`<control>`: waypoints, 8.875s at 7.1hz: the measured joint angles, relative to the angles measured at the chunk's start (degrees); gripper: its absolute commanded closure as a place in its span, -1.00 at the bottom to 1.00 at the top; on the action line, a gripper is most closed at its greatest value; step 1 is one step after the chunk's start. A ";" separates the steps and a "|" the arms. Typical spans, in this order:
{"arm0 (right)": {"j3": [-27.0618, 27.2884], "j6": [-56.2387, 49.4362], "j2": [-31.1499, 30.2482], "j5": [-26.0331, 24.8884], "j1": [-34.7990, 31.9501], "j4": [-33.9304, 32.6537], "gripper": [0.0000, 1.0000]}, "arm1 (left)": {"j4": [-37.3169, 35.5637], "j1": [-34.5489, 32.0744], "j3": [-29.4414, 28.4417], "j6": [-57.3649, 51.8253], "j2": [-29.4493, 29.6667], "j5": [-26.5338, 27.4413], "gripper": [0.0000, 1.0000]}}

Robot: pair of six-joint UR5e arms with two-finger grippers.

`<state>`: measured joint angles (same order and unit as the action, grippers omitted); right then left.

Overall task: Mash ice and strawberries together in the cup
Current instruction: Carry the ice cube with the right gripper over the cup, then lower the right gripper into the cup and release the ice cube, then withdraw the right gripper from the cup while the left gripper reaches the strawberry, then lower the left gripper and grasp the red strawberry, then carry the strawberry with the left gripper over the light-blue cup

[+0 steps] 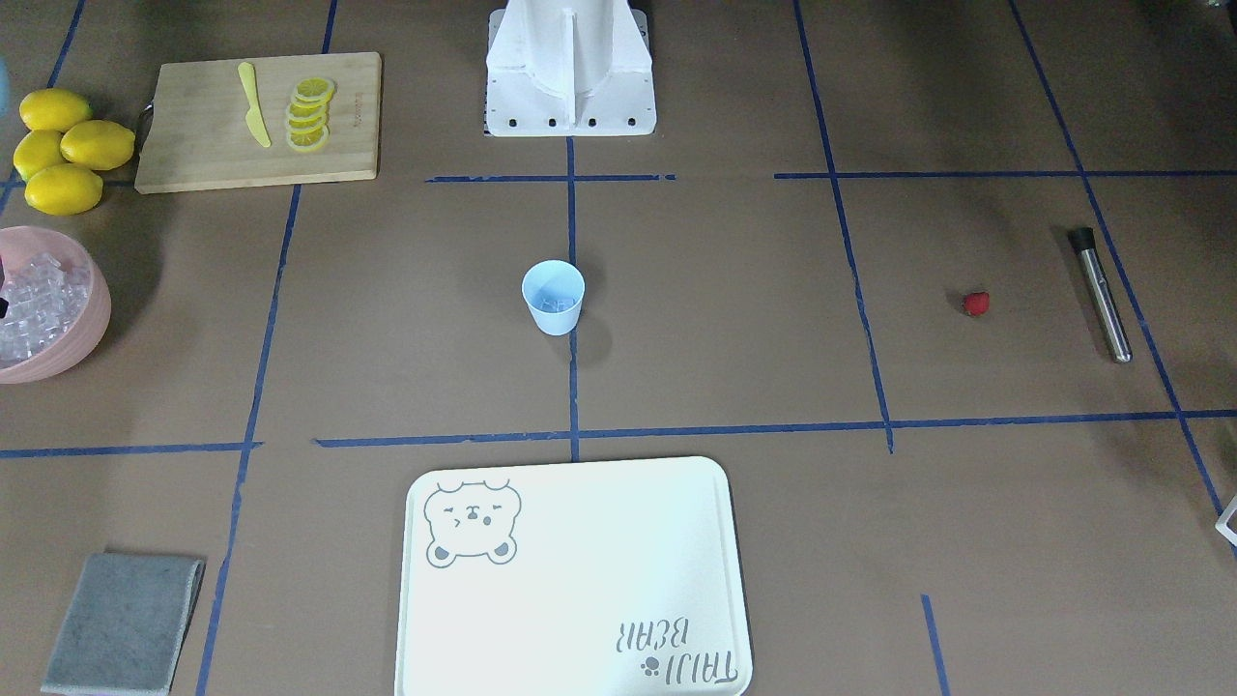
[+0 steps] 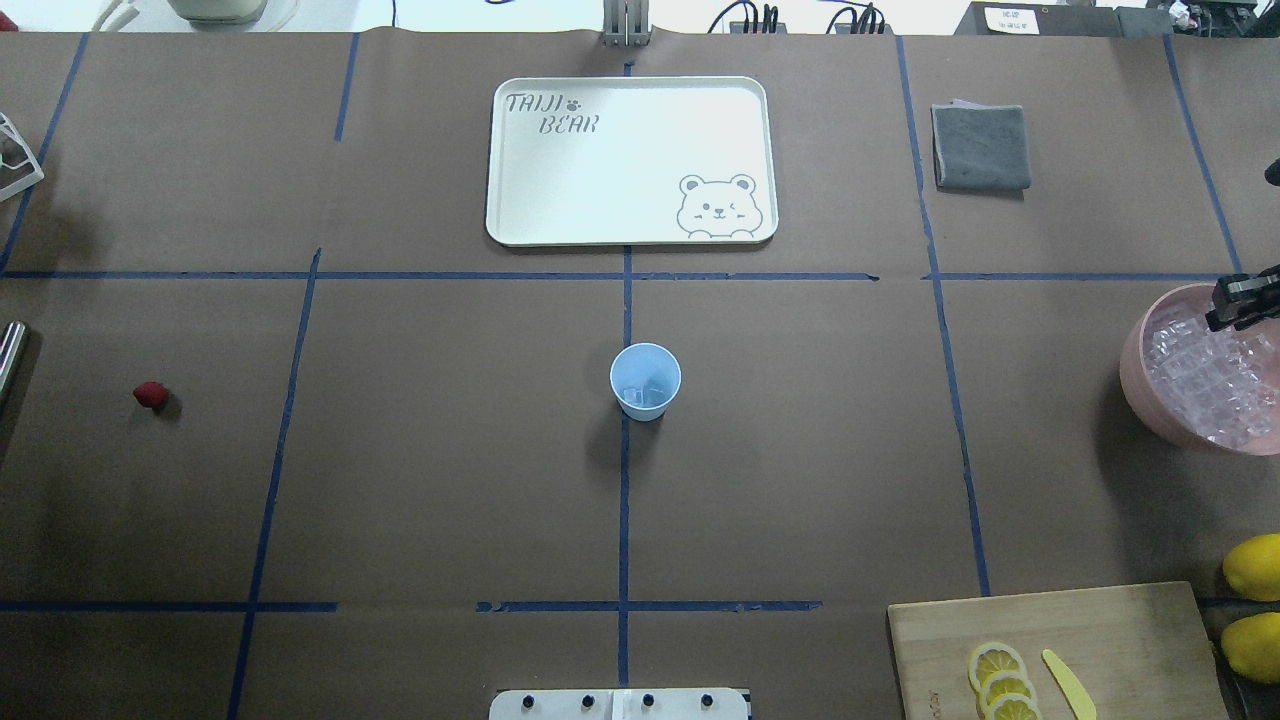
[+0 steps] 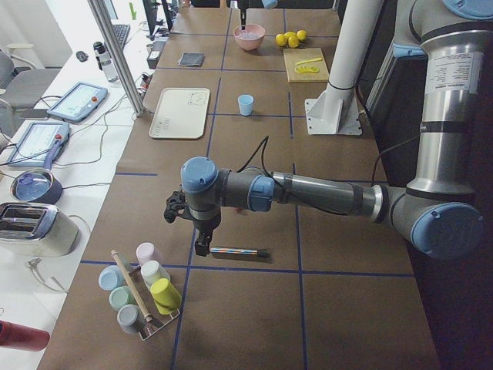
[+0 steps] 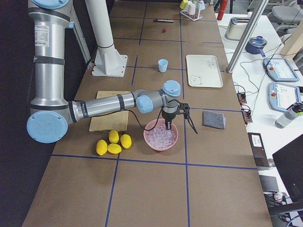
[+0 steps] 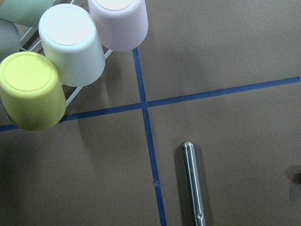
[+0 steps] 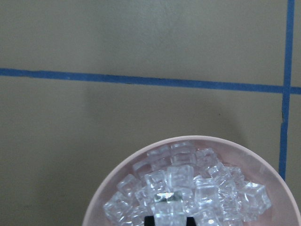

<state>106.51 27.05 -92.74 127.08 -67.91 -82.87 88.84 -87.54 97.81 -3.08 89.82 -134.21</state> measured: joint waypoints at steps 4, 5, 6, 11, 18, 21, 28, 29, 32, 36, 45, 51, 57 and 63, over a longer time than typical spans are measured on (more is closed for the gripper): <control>6.20 12.33 20.18 -0.79 9.61 -18.40 1.00 | 0.02 0.07 -0.97 -0.06 0.00 0.06 -1.00; 6.07 18.15 25.21 -2.54 14.54 -20.43 1.00 | 0.02 0.08 -1.19 -0.10 0.00 0.10 -1.00; 5.24 24.39 29.76 -5.73 19.77 -21.17 1.00 | 0.02 0.08 -1.35 -0.14 0.02 0.14 -1.00; -7.74 39.66 48.24 -17.52 35.09 -21.24 1.00 | 0.02 0.14 -1.39 -0.09 0.09 0.17 -1.00; -15.34 42.27 54.19 -19.58 38.94 -21.17 0.16 | 0.02 0.17 -1.38 -0.09 0.11 0.16 -1.00; -15.36 42.29 53.76 -19.41 38.99 -21.35 -0.73 | 0.02 0.17 -1.37 -0.01 0.26 0.15 -1.00; -3.81 39.80 46.69 -17.99 32.44 -21.43 -0.98 | 0.36 5.21 1.74 1.50 0.72 0.79 -1.00; -0.63 36.13 43.55 -15.83 28.80 -21.42 -0.98 | 2.33 7.05 3.22 5.10 0.35 0.88 -1.00; 4.61 15.32 32.15 -4.76 13.26 -20.94 -0.98 | 21.66 17.15 5.06 28.75 -4.75 4.11 -0.99; 0.78 -16.38 17.71 4.41 -6.33 -20.19 -0.98 | 37.58 33.16 3.90 53.66 -6.59 16.56 -0.97; -11.13 -27.97 6.45 12.42 -19.06 -3.13 -0.98 | 43.86 42.17 -2.62 61.69 -3.91 25.20 -0.67; -10.90 -27.94 6.58 12.49 -19.27 -3.17 -0.98 | 43.88 42.45 -1.84 61.79 -5.45 24.81 -0.44; -11.12 -28.12 6.43 12.49 -19.40 -3.16 -0.98 | 43.78 42.52 -1.40 61.81 -5.33 24.79 1.00; -11.83 -30.68 3.40 12.40 -20.43 -2.59 -0.98 | 21.19 41.82 14.09 66.14 5.06 19.21 1.00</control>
<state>94.68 -3.63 -89.34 139.48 -88.34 -85.47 110.02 -45.72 111.90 63.06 94.89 -115.00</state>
